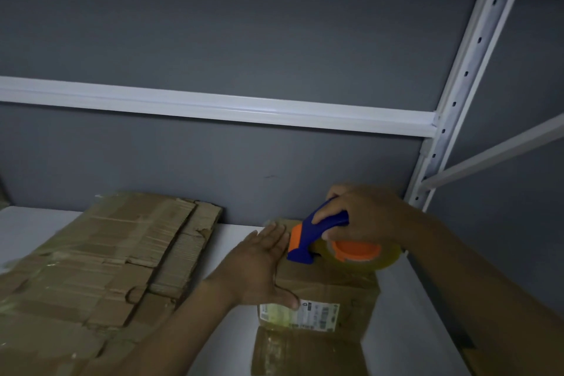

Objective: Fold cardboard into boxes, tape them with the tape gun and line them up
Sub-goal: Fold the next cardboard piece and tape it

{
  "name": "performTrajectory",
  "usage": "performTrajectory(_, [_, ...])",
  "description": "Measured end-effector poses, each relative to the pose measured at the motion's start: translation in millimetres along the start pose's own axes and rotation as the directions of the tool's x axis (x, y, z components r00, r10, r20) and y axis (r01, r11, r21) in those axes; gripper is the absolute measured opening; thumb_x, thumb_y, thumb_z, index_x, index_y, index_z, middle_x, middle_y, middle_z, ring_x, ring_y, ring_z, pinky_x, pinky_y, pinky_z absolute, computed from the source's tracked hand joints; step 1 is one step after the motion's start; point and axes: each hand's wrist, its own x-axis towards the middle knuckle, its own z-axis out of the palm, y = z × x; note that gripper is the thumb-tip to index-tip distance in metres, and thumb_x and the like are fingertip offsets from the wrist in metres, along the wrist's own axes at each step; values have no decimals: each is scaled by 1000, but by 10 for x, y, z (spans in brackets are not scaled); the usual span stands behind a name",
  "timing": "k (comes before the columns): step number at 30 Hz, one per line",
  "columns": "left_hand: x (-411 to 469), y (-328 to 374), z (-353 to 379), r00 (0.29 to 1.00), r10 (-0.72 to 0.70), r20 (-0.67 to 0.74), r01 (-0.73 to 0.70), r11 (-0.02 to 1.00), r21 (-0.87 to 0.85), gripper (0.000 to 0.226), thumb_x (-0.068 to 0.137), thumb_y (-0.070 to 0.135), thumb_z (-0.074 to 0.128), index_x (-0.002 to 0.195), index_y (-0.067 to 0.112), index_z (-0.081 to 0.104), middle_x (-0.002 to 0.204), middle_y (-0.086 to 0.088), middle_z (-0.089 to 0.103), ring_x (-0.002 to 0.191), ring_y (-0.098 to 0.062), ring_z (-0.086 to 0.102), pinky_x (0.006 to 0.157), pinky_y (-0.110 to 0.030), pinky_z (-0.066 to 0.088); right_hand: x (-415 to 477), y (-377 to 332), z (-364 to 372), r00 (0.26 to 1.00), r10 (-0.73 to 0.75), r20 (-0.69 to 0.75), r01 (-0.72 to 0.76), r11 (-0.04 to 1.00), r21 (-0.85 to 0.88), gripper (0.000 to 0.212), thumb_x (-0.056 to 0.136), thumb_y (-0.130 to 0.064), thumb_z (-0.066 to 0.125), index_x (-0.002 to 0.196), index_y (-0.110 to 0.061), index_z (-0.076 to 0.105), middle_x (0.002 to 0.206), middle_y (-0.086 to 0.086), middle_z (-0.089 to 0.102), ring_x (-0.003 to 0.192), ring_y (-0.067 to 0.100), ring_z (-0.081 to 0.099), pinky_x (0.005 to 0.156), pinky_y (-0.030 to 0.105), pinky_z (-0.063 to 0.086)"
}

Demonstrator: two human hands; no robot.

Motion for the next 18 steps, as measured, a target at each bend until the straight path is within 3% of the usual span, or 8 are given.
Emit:
performTrajectory(7, [-72, -194, -158, 1000, -11, -25, 10, 999, -38, 120, 65, 84, 53, 155, 22, 2, 162, 8, 2, 144, -1, -4, 112, -19, -4, 38, -21, -145, 1000, -20, -2, 20, 994, 106, 40, 82, -55, 64, 119, -40, 64, 104, -6, 54, 90, 9, 52, 77, 31, 46])
performTrajectory(10, [-43, -215, -241, 999, 34, 18, -34, 999, 8, 120, 63, 86, 46, 155, 20, 3, 162, 7, 3, 136, 6, -4, 111, -18, -7, -58, 53, -157, 1000, -4, -2, 4, 984, 181, 41, 81, -50, 69, 120, -38, 65, 102, -3, 54, 87, 6, 49, 71, 22, 41])
performTrajectory(14, [61, -268, -281, 996, 61, 66, -64, 997, 39, 132, 48, 98, 27, 155, 23, 2, 162, 7, 5, 141, 2, -2, 111, -19, -10, -210, 109, -182, 998, 62, -1, -60, 973, 221, 43, 79, -47, 71, 120, -38, 64, 104, -4, 51, 84, 2, 44, 66, 7, 33])
performTrajectory(18, [120, -340, -279, 992, 78, 102, -85, 994, 68, 136, 43, 102, 16, 154, 25, 1, 162, 8, 2, 146, -5, 1, 111, -20, -11, -361, 130, -238, 995, 97, -9, -92, 968, 233, 43, 78, -43, 74, 119, -36, 65, 101, -6, 51, 82, 0, 47, 65, 5, 33])
